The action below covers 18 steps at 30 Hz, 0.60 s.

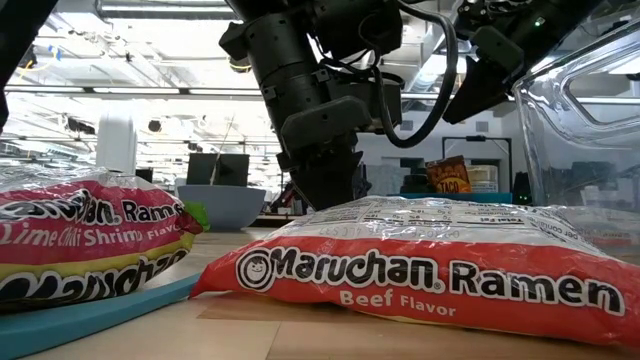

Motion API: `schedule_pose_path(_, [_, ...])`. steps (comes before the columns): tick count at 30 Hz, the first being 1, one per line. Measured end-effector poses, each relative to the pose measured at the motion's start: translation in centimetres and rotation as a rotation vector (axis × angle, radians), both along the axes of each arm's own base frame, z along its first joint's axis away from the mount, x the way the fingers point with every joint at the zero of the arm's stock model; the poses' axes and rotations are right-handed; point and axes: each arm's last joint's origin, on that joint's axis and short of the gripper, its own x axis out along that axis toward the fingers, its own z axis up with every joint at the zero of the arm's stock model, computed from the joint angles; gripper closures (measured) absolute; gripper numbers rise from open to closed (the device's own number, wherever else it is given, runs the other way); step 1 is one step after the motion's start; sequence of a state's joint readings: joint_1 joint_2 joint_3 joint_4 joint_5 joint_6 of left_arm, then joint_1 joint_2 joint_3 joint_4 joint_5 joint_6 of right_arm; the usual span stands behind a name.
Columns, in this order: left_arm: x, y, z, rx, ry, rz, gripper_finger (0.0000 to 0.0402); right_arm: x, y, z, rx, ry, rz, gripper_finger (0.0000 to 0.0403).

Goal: Pick & Place Food Item
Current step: Put the silver spoon into the green bin

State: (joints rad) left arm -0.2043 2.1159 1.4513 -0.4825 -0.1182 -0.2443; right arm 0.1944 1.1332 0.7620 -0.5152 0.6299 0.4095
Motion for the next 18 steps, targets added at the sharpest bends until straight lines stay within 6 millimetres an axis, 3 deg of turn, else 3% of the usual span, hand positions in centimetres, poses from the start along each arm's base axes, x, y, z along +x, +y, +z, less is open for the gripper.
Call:
schedule_pose_path(12, [-0.2,0.0,0.3,0.003,0.012,0.000,0.0393,0.0,0.0,0.0,0.000,0.001,0.000,0.0253])
schedule_pose_path(18, [-0.6,-0.2,3.2,0.004,-0.068,0.000,0.0393,0.0,0.0,0.0,0.000,0.001,0.000,0.0253])
